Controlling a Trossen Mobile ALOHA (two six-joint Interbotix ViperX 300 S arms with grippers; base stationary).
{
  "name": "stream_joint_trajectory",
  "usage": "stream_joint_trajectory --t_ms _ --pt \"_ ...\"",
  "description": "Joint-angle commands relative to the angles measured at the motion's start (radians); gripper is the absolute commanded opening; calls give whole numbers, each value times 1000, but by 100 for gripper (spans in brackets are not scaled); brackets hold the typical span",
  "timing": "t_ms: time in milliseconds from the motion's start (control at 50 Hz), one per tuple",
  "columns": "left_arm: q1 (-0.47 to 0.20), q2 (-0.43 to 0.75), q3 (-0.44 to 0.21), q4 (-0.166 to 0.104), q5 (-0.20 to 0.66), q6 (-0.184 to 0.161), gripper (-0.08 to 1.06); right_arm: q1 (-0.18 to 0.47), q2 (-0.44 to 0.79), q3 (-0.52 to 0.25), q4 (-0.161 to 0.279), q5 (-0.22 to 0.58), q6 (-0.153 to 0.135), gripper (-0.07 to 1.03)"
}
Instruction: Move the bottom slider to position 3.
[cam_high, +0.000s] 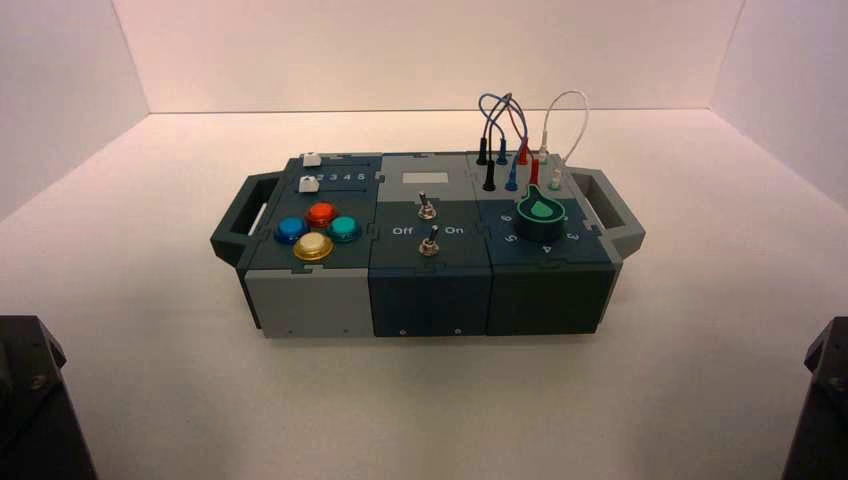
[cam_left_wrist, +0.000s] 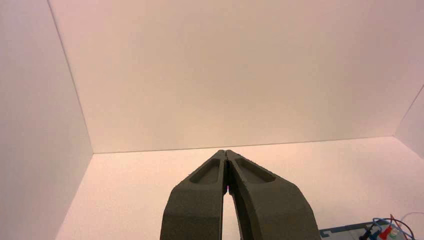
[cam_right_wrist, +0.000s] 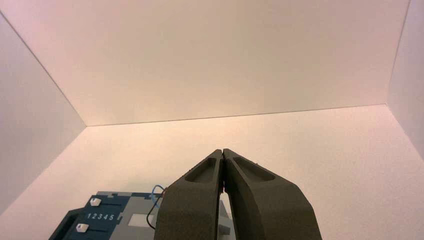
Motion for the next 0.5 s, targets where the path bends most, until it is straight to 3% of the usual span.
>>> stream_joint_trajectory --t_ms 20,320,500 --pt "-3 6 -15 2 -8 11 -3 5 14 -20 3 -3 2 -2" --pt "-3 9 -15 2 -2 12 -3 8 15 -23 6 9 2 -2" --pt "-3 37 -20 2 46 12 -3 63 34 -21 6 11 3 -2"
